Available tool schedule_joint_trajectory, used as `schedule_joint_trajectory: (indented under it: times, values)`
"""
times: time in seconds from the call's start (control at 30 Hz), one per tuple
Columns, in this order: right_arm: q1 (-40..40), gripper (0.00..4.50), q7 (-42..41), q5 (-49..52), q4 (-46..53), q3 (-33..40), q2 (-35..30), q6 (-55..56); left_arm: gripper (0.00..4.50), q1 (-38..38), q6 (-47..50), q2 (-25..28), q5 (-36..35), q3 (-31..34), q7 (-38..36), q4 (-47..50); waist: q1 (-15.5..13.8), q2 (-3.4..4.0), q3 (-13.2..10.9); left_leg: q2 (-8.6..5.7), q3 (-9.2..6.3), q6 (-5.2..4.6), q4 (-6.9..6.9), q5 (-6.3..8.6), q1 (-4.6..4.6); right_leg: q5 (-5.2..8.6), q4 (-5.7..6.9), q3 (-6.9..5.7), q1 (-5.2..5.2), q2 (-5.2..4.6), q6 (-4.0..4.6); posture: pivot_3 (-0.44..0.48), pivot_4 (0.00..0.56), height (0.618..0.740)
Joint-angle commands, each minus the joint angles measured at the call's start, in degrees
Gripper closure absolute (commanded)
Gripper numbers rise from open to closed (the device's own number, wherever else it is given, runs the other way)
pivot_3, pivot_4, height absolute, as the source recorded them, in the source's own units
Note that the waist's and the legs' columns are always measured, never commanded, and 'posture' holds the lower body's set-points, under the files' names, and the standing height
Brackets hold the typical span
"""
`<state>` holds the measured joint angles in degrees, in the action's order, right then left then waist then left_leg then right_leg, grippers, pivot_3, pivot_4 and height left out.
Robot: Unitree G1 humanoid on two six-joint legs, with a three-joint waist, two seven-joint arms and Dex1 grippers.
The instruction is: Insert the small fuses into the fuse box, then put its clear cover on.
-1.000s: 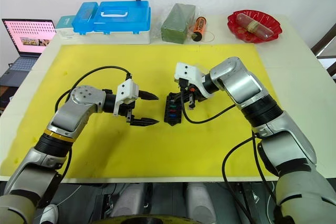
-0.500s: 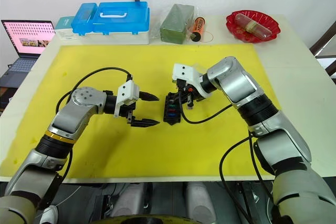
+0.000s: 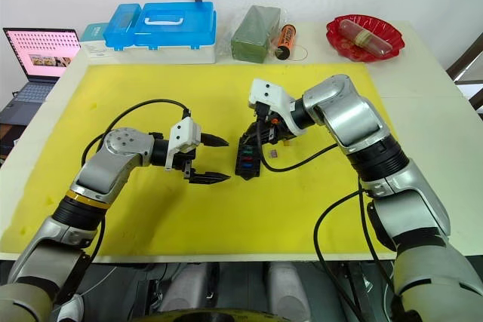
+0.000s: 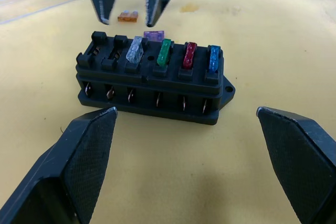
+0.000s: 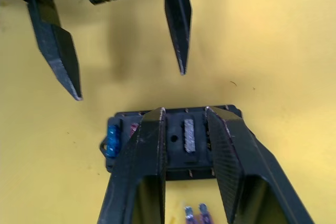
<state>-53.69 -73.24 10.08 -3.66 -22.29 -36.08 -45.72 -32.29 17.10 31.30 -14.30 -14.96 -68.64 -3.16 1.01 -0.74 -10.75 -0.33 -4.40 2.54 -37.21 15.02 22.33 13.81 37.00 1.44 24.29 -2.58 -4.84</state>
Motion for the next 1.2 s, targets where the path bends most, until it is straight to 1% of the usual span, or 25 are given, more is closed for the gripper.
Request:
schedule_joint_trajectory:
  times: [0.03,0.2,0.3,0.73,0.87,0.97,1.03,1.2]
  values:
    - [0.9,4.46,1.8,1.2,1.4,2.6,0.5,0.9,0.0,-1.2,-0.1,0.3,-0.4,1.0,-0.3,1.3,0.0,0.0,0.0,0.0,0.0,0.0,0.0,0.0,0.0,0.0,0.0,0.0,0.0,0.0,0.0,0.0,0.15,0.74]
    - [4.8,4.46,4.9,1.9,1.1,4.3,2.0,1.9,0.0,-1.4,0.0,0.6,-0.4,1.1,-0.4,1.2,0.0,0.0,0.0,0.0,-0.01,0.0,0.0,0.0,0.0,0.0,0.01,0.0,0.0,0.0,0.0,0.0,0.15,0.74]
    - [5.6,4.46,6.0,2.2,1.5,4.6,2.3,1.4,0.0,-1.5,0.1,0.8,-0.4,1.2,-0.6,1.1,0.0,0.0,0.0,-0.01,0.0,0.0,0.0,0.0,0.01,0.0,0.01,0.01,0.0,-0.01,0.0,0.0,0.15,0.74]
    - [13.0,4.46,7.2,-1.3,-2.1,0.4,0.5,3.8,0.0,-1.7,0.4,0.8,-0.4,1.1,-0.8,1.3,-0.2,-0.06,0.1,-0.01,-0.01,0.0,-0.01,0.0,-0.07,0.0,-0.01,0.0,-0.11,0.0,0.0,0.0,0.15,0.74]
    - [14.5,4.46,7.8,-2.2,-2.7,-0.8,0.3,3.6,0.0,-1.7,0.4,0.9,-0.4,1.1,-0.9,1.2,-0.3,-0.07,0.2,-0.01,-0.04,0.0,0.01,0.0,-0.36,0.02,-0.08,-0.02,-0.46,-0.01,0.0,0.0,0.15,0.74]
    - [14.5,4.46,8.2,-2.1,-2.7,-0.4,0.6,3.1,0.0,-1.6,0.4,0.9,-0.4,1.3,-0.9,1.2,-0.3,-0.06,0.2,-0.01,-0.09,-0.04,0.19,0.03,-0.99,0.06,-0.41,-0.09,-1.18,0.0,0.0,0.0,0.15,0.74]
    - [14.2,4.46,8.6,-1.5,-2.5,0.1,0.8,1.4,0.0,-1.6,0.5,1.0,-0.6,1.4,-1.0,1.4,-0.3,-0.06,0.2,0.0,-0.11,-0.04,0.19,0.03,-0.98,0.07,-0.5,-0.1,-1.2,0.0,0.02,0.0,0.15,0.74]
    - [16.1,4.46,9.4,-3.4,-1.6,-2.8,-0.5,0.2,0.0,-1.6,0.8,1.0,-0.7,1.7,-0.9,1.7,-0.3,-0.11,0.4,0.0,-0.12,-0.04,0.18,0.03,-0.95,0.04,-0.56,-0.1,-1.22,0.0,-0.03,0.0,0.15,0.74]
